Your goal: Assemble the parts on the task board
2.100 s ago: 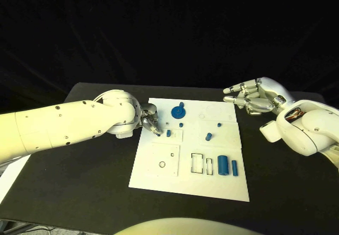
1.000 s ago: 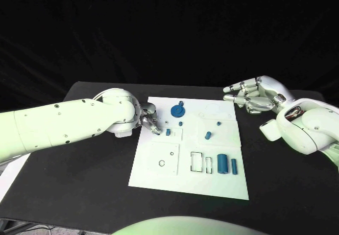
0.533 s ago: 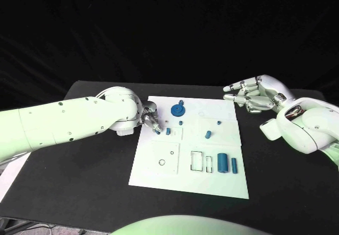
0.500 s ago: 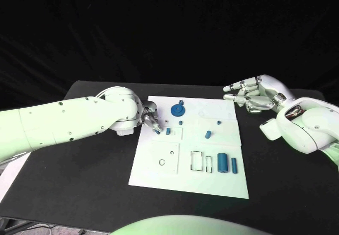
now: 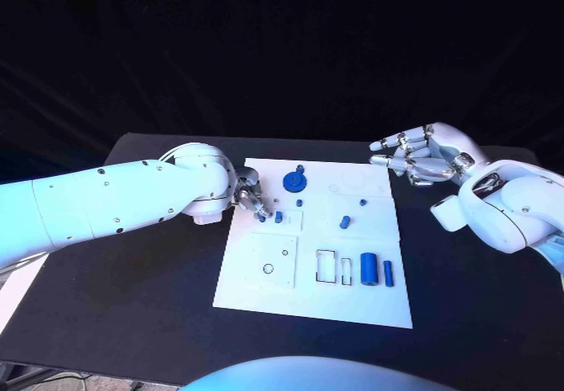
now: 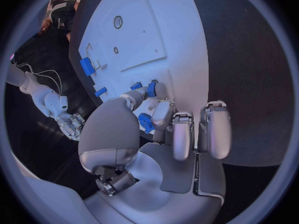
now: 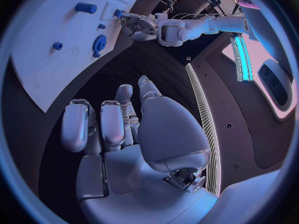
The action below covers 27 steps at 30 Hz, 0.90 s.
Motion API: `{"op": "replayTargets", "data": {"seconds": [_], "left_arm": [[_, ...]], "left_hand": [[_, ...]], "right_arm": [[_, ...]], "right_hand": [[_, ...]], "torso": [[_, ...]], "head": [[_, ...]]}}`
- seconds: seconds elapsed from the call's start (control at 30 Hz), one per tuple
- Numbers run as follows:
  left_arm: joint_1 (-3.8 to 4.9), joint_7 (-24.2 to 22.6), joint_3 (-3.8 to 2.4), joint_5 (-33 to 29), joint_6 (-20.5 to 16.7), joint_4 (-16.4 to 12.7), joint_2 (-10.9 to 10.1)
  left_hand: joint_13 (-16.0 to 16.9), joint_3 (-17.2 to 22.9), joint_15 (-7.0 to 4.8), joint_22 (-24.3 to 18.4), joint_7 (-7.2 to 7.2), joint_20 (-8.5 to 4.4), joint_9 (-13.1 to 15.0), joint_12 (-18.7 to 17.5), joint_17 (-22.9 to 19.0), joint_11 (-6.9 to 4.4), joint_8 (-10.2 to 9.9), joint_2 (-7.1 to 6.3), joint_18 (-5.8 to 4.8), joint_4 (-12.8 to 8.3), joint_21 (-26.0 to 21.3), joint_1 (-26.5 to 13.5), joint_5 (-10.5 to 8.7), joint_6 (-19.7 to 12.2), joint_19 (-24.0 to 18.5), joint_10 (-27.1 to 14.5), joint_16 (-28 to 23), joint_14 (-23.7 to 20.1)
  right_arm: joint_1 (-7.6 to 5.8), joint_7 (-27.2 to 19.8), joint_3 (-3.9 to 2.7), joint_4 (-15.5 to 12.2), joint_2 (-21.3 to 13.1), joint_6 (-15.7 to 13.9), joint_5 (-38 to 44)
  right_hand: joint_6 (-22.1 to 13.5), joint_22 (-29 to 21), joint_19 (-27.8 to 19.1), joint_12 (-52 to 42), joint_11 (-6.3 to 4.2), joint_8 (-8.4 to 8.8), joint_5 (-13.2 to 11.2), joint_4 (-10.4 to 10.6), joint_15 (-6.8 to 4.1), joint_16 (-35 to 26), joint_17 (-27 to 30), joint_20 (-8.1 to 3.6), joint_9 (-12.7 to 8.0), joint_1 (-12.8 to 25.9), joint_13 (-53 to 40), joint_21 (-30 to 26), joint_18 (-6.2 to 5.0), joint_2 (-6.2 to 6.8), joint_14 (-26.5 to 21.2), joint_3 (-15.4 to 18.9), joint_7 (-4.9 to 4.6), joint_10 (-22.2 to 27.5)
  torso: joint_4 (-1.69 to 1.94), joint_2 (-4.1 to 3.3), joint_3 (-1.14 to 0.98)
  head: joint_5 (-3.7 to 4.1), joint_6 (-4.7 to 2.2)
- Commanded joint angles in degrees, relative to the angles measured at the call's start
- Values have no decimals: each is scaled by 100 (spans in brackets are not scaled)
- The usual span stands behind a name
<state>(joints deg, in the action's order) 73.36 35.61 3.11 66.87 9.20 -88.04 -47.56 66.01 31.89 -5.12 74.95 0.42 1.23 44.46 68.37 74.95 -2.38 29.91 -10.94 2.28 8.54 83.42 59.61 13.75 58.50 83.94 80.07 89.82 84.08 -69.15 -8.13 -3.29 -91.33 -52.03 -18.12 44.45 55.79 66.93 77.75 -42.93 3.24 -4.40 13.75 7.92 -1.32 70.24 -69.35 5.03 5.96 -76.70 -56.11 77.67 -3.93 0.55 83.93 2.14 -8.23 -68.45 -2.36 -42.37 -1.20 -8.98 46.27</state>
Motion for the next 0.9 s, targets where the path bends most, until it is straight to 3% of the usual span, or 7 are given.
{"op": "replayTargets", "data": {"seconds": [0.03, 0.9], "left_arm": [[-23, 28, 17, -53, 207, -4, 16], [-23, 187, 16, -53, 227, 39, -6]], "left_hand": [[17, -56, -31, 843, 42, -35, 5, 31, 1505, -38, -11, 9, -43, 16, 38, -42, 5, 13, 265, 12, 18, 592], [112, -281, -46, 934, 6, -43, -5, 130, 1505, -64, 50, 64, -67, 141, 117, -36, 17, 102, 313, 72, 18, 592]], "right_arm": [[2, 1, -2, -6, 0, 73, 44], [3, -8, -2, -8, 13, 59, 47]], "right_hand": [[4, 3, -19, -14, -12, -23, 35, -6, 5, -5, 0, -13, 5, -12, -2, -25, -91, -16, 171, 34, 3, -40], [4, 3, -19, -14, -12, -23, 35, -6, 5, -5, 0, -13, 5, -12, -2, -25, -91, -16, 171, 34, 3, -40]], "torso": [[4, 3, 3], [6, 2, 6]], "head": [[4, 7], [-6, 22]]}}
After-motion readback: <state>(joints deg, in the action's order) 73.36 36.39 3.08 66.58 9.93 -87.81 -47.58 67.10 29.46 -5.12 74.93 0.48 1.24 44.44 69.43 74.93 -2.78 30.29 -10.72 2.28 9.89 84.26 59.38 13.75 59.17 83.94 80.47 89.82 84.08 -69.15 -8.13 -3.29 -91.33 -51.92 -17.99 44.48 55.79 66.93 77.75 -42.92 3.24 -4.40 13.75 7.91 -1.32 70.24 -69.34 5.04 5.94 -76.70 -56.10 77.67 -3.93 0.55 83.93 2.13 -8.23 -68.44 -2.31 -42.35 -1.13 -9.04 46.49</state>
